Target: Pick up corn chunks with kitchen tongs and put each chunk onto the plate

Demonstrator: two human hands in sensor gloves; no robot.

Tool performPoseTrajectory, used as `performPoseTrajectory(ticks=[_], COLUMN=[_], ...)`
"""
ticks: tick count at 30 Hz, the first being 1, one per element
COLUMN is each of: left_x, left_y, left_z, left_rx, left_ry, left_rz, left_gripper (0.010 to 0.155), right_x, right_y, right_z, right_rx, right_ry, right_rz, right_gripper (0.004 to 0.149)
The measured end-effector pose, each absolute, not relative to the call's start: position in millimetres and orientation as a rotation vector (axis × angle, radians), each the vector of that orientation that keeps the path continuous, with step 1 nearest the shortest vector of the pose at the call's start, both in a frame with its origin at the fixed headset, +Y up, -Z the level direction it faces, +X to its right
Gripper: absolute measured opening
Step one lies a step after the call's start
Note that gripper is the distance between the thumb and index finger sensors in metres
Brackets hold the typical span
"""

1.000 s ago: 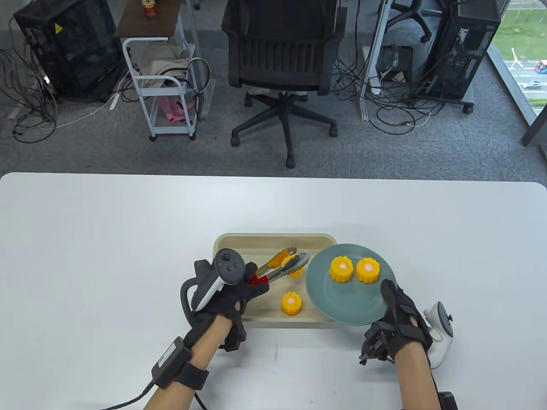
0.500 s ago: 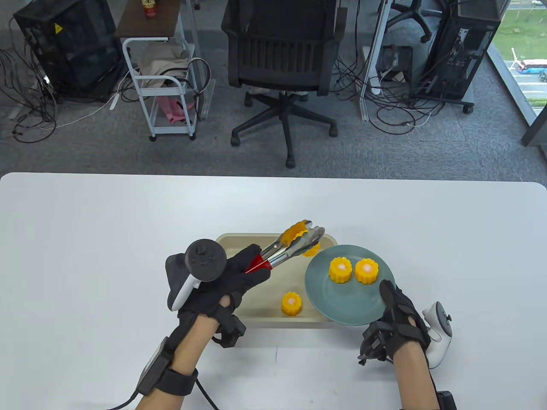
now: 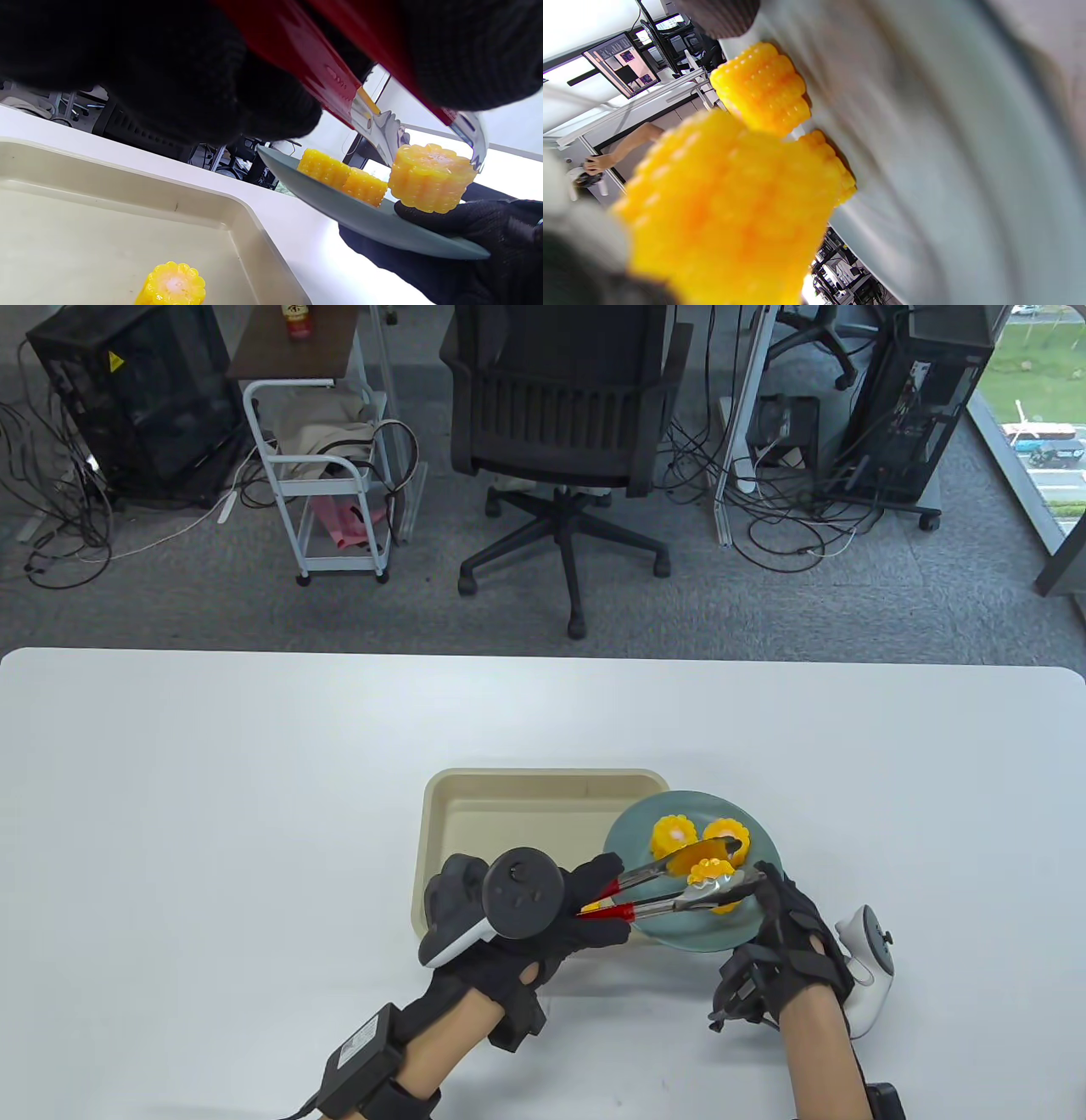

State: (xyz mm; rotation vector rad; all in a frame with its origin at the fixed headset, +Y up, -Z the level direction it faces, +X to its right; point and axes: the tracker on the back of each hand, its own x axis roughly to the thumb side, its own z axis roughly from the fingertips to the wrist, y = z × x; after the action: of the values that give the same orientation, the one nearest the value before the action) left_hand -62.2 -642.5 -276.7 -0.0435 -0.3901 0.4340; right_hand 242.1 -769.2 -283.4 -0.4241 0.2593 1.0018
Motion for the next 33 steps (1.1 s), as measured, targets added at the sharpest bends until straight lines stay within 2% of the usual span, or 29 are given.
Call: performPoseTrajectory(ticks=[9,13,15,19,33], left_x=[-56.8,-58.0,-59.9,-66.3,-114.7], left_y=[-648.3,-647.8,-643.8,-637.5,-630.1], left_z=[-277.0,-277.4,-276.5,-276.1,-295.4], left_rx=[-0.033,0.002,0.062,0.078,0.101], left_ry=[-0.409,-0.442,-0.445,-0.446,-0.265], left_rz=[0.395,0.469,0.468,0.531,0.676], left_gripper=[0.071,0.082,0.083,0.085,0.088], right_x=[240.7,240.8,241.1,242.3,244.3], right_y=[-769.1,-769.8,-770.4,-770.5,-771.0], right_z=[-282.5,-282.6,-282.5,-282.7,-282.8], right_rx=[-0.42,-0.423,-0.424,-0.424,-0.425], right_ry=[0.265,0.26,0.26,0.252,0.247], right_rz=[0.968,0.979,0.97,0.977,0.981], right_gripper=[0.053,0.053,0.053,0.053,0.053])
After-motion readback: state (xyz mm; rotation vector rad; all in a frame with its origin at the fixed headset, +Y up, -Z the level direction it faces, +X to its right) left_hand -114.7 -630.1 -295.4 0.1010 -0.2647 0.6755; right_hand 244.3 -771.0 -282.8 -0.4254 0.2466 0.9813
